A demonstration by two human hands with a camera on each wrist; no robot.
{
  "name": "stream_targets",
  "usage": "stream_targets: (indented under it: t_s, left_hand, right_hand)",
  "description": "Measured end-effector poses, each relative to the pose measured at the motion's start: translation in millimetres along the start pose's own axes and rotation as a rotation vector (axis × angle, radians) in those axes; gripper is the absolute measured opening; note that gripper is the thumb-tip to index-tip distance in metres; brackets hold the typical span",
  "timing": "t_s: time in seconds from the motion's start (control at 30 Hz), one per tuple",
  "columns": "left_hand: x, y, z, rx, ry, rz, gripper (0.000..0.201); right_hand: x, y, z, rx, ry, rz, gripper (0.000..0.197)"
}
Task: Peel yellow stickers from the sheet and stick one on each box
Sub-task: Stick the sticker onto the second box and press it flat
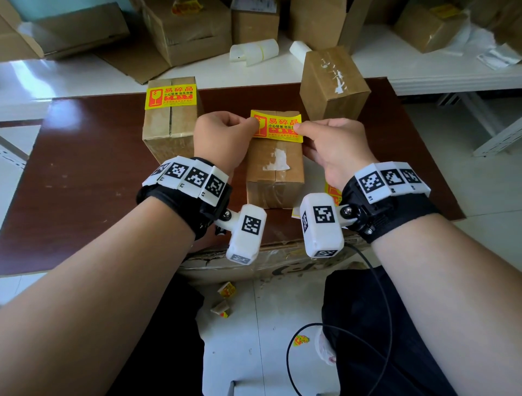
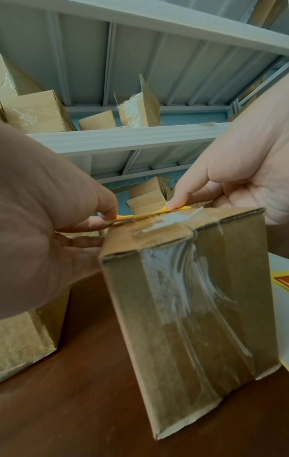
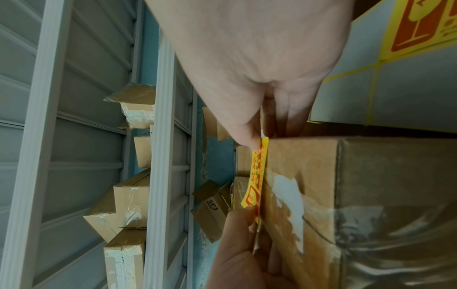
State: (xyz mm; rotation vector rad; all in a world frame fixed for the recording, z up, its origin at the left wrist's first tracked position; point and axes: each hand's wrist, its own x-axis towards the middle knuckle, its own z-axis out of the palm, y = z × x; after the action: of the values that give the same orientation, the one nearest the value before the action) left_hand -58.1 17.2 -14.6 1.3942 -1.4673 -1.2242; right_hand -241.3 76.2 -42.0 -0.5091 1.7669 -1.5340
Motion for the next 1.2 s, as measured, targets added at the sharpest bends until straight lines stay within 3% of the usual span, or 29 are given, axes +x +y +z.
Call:
stream_targets:
  t_s: [1.2]
  left_hand:
    - [-0.1,2.6,-1.1,0.029,-0.002,0.002,0.018]
  right_hand:
    - [1.1,1.5,2.1,-0.010,-0.019,-0.017,0.024]
